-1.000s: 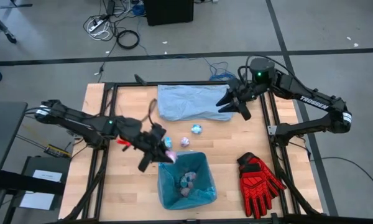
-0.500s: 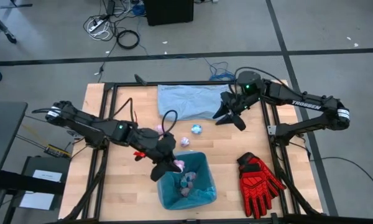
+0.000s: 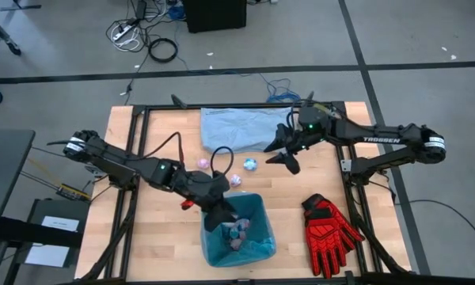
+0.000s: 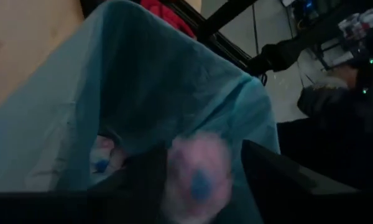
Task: Place trash/remove bag and relplace
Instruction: Put the pink crumbled trash bag into the trash bin, then put the blue crumbled trash bag into the trash bin
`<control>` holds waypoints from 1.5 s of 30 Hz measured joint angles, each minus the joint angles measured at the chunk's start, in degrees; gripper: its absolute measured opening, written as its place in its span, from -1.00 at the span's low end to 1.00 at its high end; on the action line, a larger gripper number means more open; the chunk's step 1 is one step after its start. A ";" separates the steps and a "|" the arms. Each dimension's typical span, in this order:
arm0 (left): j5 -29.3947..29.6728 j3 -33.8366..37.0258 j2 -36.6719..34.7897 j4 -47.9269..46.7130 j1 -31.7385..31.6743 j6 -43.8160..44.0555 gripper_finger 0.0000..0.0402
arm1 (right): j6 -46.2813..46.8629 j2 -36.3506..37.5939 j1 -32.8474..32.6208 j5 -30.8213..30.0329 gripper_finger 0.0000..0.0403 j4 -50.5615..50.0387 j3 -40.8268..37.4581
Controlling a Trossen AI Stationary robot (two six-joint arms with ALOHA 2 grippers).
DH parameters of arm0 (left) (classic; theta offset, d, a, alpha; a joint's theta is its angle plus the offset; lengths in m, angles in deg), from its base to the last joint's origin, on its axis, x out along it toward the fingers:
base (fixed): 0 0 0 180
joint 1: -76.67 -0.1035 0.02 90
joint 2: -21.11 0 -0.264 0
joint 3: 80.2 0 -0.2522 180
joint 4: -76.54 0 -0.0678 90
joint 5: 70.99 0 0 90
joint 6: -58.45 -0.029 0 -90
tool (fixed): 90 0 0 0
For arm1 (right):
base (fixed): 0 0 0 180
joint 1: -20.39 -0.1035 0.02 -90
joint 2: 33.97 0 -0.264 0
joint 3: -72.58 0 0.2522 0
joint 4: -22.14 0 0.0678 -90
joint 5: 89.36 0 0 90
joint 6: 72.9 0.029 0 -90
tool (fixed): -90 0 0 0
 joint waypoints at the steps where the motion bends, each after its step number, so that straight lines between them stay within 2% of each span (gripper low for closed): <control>1: 0.01 0.00 0.01 0.61 -0.03 0.55 0.25 | 1.22 0.00 0.00 -0.06 0.04 2.58 -0.68; 6: -0.65 0.02 -0.03 1.45 -0.11 2.73 0.39 | 1.60 0.02 0.00 -0.02 0.04 5.60 -2.10; 9: -0.54 -0.84 -0.35 1.54 -0.41 1.32 0.38 | -2.72 0.02 0.07 -1.78 0.04 5.90 -3.26; 11: 1.52 -2.41 -0.45 -0.17 -0.58 -2.43 0.35 | -7.12 -0.35 0.11 -3.75 0.04 5.64 -4.42; 15: 10.83 -6.51 -0.45 -9.60 -1.56 -10.16 0.26 | -13.13 -4.55 0.11 -6.31 0.03 6.67 -4.84; 20: 22.22 -14.04 -0.45 -23.01 -4.53 -11.05 0.19 | -13.21 -13.52 0.56 -7.04 0.03 11.67 -4.84; 27: 27.84 -22.98 -1.61 -38.83 -7.48 -11.11 0.17 | -11.50 -24.52 2.81 -8.22 0.02 18.12 -4.84; 31: 31.78 -23.67 -3.79 -46.79 -8.40 -10.99 0.16 | -11.86 -28.88 3.72 -5.52 0.02 18.50 -4.84; 37: 37.08 -23.67 -5.16 -56.14 -10.28 -9.86 0.16 | -12.40 -32.80 3.69 -4.74 -0.02 19.17 -4.84; 41: 37.34 -23.65 -5.08 -60.59 -12.37 -10.03 0.16 | -12.94 -33.87 4.01 -4.52 -0.16 19.70 -4.80; 45: 37.19 -23.60 -5.44 -60.99 -13.90 -10.36 0.13 | -12.95 -34.18 4.64 -4.15 -0.55 20.10 -4.75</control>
